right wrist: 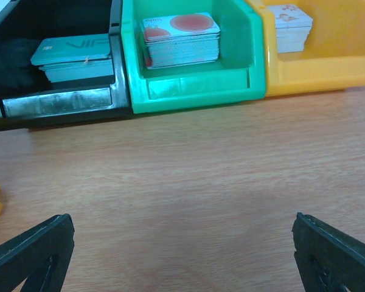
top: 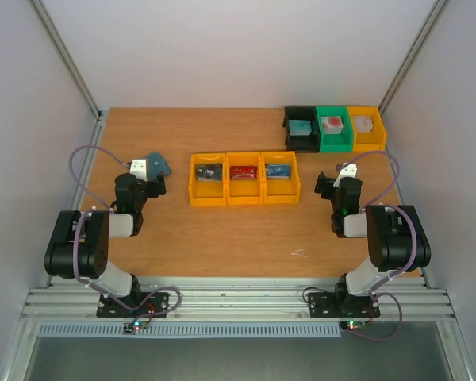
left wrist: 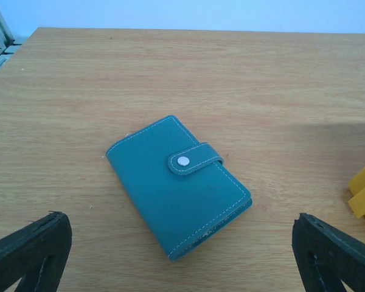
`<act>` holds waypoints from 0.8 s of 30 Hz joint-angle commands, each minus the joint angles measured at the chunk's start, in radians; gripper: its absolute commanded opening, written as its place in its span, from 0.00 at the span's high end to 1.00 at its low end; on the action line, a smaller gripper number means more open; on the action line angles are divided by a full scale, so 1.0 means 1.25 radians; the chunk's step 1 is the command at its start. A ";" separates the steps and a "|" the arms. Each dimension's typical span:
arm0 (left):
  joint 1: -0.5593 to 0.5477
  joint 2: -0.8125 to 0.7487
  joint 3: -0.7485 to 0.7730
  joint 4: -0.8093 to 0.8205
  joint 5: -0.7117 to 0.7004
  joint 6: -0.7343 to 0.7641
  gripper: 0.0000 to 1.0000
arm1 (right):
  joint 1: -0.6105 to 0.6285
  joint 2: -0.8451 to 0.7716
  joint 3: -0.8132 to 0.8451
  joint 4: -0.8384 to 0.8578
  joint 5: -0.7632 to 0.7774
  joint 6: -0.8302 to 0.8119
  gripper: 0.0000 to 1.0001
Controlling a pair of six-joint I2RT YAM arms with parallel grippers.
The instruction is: Take the credit cards out of the card holder
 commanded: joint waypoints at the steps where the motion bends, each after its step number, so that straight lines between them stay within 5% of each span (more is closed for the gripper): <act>1: -0.003 0.004 -0.005 0.071 -0.015 0.013 0.01 | -0.003 -0.011 0.010 0.002 -0.003 -0.009 0.01; 11: -0.003 -0.019 0.008 0.041 0.053 0.026 0.01 | -0.003 -0.029 0.007 -0.004 0.028 0.006 0.01; 16: -0.003 -0.086 0.020 -0.028 0.081 0.045 0.01 | -0.004 -0.232 0.091 -0.272 0.064 0.021 0.02; 21: -0.003 -0.169 0.172 -0.343 0.044 0.009 0.01 | -0.004 -0.351 0.263 -0.500 -0.036 -0.016 0.01; 24: 0.014 -0.155 0.330 -0.609 0.020 -0.120 0.01 | -0.004 -0.335 0.433 -0.705 -0.072 -0.009 0.02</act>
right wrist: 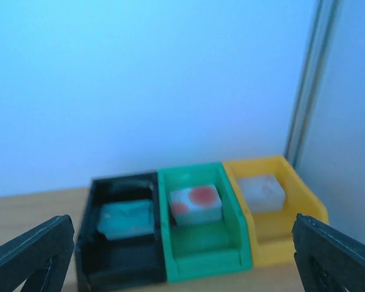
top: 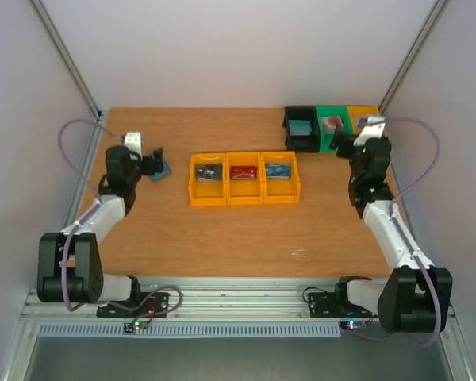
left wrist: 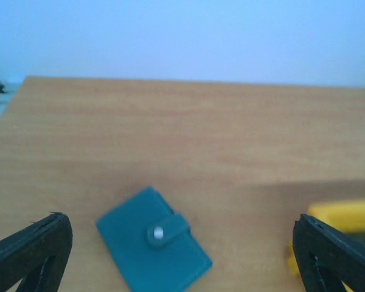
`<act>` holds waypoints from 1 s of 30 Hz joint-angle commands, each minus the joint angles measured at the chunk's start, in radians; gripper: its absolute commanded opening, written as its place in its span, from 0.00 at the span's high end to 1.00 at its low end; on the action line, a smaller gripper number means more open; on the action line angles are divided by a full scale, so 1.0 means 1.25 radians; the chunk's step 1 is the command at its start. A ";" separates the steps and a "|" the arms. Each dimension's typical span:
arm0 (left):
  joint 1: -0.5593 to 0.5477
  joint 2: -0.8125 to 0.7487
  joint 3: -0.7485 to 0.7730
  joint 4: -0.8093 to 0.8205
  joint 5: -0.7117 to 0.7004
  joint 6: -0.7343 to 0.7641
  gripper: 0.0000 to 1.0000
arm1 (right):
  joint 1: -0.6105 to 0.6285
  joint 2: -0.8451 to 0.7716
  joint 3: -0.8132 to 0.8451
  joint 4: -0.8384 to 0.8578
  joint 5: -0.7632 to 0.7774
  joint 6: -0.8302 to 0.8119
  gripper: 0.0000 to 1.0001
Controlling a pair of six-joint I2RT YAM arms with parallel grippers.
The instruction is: Take the credit cards out of the card holder
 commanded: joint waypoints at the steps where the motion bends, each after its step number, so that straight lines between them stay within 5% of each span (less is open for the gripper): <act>1: 0.026 -0.003 0.197 -0.361 -0.034 -0.159 0.01 | -0.004 0.018 0.214 -0.339 -0.070 -0.004 0.02; 7: 0.107 0.075 0.237 -0.490 0.038 -0.509 0.07 | -0.004 0.083 0.384 -0.430 -0.194 0.016 0.01; 12: 0.116 0.208 0.297 -0.510 0.085 -0.579 0.11 | -0.004 0.118 0.426 -0.410 -0.236 0.036 0.02; 19: 0.137 0.417 0.477 -0.585 0.119 -0.590 0.23 | -0.003 0.146 0.478 -0.399 -0.274 0.058 0.01; 30: 0.156 0.563 0.578 -0.557 0.191 -0.549 0.42 | 0.039 0.208 0.566 -0.379 -0.319 0.099 0.03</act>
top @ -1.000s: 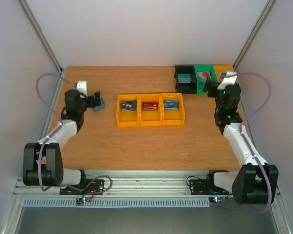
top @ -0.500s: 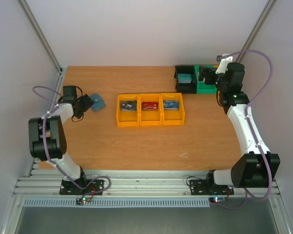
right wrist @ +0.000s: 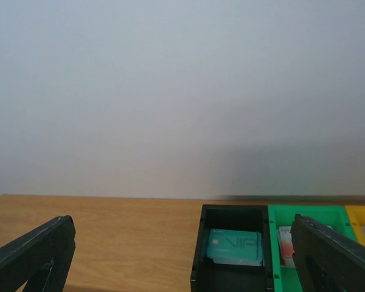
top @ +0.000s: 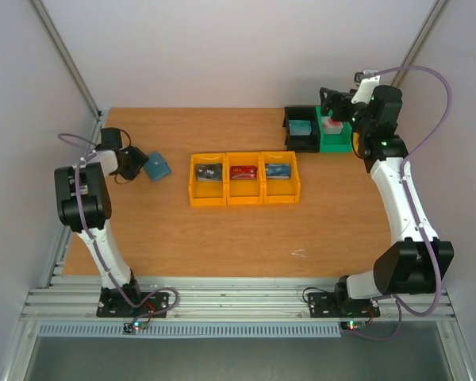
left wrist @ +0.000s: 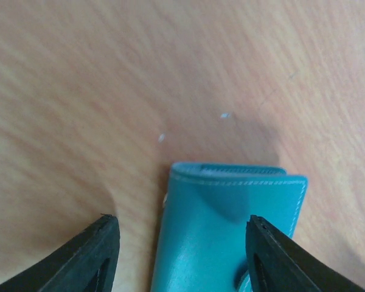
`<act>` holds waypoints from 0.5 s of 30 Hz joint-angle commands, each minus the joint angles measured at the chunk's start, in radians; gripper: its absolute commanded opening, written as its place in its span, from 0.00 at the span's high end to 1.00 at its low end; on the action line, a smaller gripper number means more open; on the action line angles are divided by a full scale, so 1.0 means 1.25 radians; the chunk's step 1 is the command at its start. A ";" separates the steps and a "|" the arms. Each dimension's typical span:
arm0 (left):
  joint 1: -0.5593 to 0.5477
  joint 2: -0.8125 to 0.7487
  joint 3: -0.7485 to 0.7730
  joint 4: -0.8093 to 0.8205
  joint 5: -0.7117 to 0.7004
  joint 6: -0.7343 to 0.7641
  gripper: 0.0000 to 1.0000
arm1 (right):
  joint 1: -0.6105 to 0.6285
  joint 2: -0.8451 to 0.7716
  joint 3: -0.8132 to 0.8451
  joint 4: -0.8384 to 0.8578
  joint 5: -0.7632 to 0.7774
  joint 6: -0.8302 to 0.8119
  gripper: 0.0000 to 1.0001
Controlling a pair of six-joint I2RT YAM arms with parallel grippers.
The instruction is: Take the credit cards out of the card holder
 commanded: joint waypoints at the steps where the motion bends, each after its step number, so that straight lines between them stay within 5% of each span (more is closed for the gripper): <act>1: 0.005 0.061 0.046 0.004 0.046 0.015 0.42 | 0.039 0.020 0.035 0.004 -0.025 0.011 0.03; 8: 0.005 0.079 0.041 0.049 0.123 0.028 0.61 | 0.061 0.023 0.065 -0.031 -0.017 -0.017 0.03; 11: 0.005 0.067 0.012 0.089 0.165 0.036 0.74 | 0.064 0.022 0.065 -0.036 -0.019 -0.018 0.03; 13: 0.005 0.059 0.002 0.108 0.173 0.034 0.94 | 0.065 0.020 0.064 -0.039 -0.021 -0.016 0.03; 15: 0.005 0.048 0.004 0.113 0.171 0.034 1.00 | 0.065 0.016 0.062 -0.041 -0.028 -0.017 0.03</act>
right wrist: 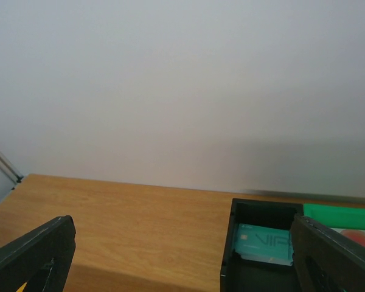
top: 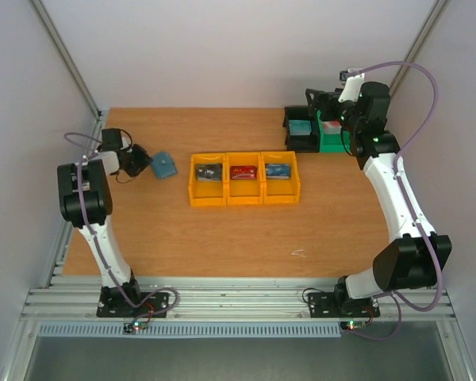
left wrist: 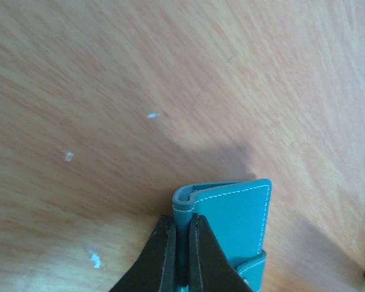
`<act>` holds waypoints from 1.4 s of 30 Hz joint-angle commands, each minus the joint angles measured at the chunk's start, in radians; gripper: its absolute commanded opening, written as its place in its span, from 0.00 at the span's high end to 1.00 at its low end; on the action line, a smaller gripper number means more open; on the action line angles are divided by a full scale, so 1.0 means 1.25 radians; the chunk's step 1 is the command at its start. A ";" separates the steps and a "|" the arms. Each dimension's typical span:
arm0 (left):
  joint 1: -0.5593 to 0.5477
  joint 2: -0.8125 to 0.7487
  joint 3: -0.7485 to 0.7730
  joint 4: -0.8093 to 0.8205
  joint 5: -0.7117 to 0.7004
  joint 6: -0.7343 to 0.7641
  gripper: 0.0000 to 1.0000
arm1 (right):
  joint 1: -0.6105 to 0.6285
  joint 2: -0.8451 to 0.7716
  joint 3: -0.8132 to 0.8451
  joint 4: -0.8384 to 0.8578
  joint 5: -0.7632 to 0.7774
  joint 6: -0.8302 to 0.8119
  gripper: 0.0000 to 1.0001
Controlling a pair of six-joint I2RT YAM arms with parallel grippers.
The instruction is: Take the credit cards out of the card holder
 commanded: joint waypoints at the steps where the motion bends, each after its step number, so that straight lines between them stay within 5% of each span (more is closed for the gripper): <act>1: 0.000 -0.022 -0.017 0.036 0.038 0.014 1.00 | 0.004 -0.015 0.021 -0.016 -0.022 -0.007 0.03; 10: -0.001 -0.243 -0.017 -0.018 0.038 0.322 1.00 | 0.032 -0.036 0.029 -0.049 -0.161 -0.007 0.03; 19: -0.103 -0.703 -0.216 0.105 0.116 0.678 1.00 | 0.230 -0.046 0.126 -0.203 -0.313 -0.115 0.03; 27: -0.286 -0.989 -0.280 0.232 0.181 0.593 1.00 | 0.368 -0.079 0.105 -0.130 -0.428 -0.006 0.01; 37: -0.369 -1.074 -0.294 0.268 0.195 0.438 1.00 | 0.530 -0.073 0.075 -0.099 -0.399 0.003 0.02; 42: -0.405 -1.082 -0.312 0.273 0.211 0.412 1.00 | 0.550 -0.049 0.080 -0.035 -0.417 0.048 0.33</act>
